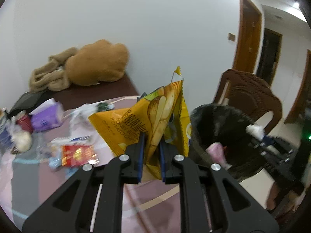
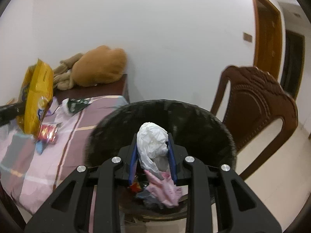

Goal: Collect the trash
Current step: 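Carry the tissue ball and yellow chip bag to the bin and release both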

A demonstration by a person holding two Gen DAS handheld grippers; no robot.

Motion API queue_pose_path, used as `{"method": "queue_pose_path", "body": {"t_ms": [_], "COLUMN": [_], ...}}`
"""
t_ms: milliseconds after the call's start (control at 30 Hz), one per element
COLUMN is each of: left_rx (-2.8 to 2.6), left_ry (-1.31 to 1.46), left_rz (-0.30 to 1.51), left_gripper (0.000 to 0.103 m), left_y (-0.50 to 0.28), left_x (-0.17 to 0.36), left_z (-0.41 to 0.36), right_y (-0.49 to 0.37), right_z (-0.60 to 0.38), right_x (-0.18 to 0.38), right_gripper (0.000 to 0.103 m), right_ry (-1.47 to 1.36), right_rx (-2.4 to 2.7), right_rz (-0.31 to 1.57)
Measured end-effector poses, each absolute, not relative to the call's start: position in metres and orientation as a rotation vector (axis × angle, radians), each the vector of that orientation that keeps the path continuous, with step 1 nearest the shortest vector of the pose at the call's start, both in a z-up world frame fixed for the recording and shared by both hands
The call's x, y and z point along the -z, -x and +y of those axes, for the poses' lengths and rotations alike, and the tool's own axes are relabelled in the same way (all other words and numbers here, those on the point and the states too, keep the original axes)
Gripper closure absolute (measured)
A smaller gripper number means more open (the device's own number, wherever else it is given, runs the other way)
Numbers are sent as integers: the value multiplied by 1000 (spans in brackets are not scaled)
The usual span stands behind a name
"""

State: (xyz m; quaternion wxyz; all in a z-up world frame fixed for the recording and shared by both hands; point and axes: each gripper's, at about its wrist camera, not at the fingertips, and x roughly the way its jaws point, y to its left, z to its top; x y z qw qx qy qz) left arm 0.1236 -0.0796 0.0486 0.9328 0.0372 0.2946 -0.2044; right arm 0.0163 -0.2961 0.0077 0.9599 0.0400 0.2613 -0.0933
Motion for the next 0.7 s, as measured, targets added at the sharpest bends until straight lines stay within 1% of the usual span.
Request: {"method": "queue_pose_path", "body": {"t_ms": [100,167,200,267,333,433,467,500,533,567,600,633,667,700], "left_rx": [484,501,511,544,580,640,667,686,693,698,698,694,686,670], "left_ry": [-75,-82,-84,-86,-92,-101,-97,-92,-88,-89,-91,-97,-101,-107], "left_rz": [598,593,593,603,632,680,700,716,723,727,723,701,680,657], "left_gripper": [89,88,88,89,88,88,86,82,69,51,41,27,23,22], "left_y": [-128,-130,-131,-134,-139,-145,-148,-150,-152,-152,-153,-150,-148,-146], "left_x": [-60,-62,-63,-62,-56,-47,-44,-41,-38,-37,-36,-37,-38,-39], "left_z": [-112,-125,-131,-147,-162,-183,-190,-196,-200,-204,-206,-206,-204,-200], "right_y": [-27,-37,-37,-31,-18,-1,5,8,13,16,14,15,15,15], "right_z": [-309,-308,-309,-316,-331,-354,-360,-364,-368,-371,-373,-375,-374,-373], "right_x": [4,13,14,12,5,-2,-3,-4,-3,-2,-1,1,3,5], "right_gripper": [72,65,55,23,13,13,13,13,13,13,13,13,13,13], "right_ry": [-98,-66,-68,-110,-177,-271,-289,-297,-301,-302,-303,-304,-305,-306], "right_rx": [181,183,185,184,199,209,220,231,248,259,264,270,273,273], "right_rz": [574,621,620,578,507,456,450,447,448,453,460,467,473,478]}}
